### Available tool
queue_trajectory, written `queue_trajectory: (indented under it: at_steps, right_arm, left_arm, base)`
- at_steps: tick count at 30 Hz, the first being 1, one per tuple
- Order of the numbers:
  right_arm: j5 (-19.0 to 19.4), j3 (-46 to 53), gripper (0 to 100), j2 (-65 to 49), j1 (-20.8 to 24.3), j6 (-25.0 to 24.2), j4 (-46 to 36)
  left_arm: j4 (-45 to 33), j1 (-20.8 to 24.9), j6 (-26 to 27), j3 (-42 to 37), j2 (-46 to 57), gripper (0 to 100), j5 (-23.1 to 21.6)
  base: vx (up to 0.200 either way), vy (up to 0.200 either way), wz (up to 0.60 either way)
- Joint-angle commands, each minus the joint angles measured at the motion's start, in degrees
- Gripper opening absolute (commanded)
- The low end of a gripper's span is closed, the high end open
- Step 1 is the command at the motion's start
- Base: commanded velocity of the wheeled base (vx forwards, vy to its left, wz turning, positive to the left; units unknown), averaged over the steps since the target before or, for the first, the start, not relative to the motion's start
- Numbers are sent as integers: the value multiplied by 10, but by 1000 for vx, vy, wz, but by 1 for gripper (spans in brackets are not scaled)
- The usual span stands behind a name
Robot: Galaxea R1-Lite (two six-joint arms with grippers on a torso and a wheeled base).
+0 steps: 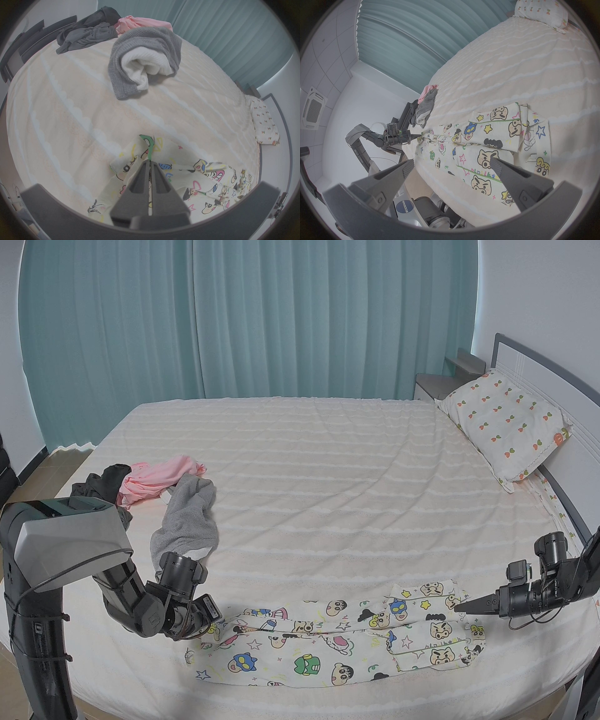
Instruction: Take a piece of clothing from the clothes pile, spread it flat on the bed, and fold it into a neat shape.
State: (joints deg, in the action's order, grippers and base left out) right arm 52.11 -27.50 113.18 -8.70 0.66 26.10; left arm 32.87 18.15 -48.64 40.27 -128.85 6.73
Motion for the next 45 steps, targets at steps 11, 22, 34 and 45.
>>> queue_trajectory:
  at_steps: [11,22,34,45]
  right_arm:
    - [0,1,100,0,2,0,0]
    - [-1,2,100,5,1,13,-1]
    - [-1,6,100,6,2,20,0]
    - [0,5,100,6,2,20,0]
  left_arm:
    - [127,-3,3,-72,60,0,28]
    - [128,-8,11,-112,19,0,6]
    - [130,-4,-8,-113,21,100,-17]
    - [129,0,-61,-71,4,100,-22]
  base:
    - [0,0,0]
    - [0,0,0]
    - [0,0,0]
    - [0,0,0]
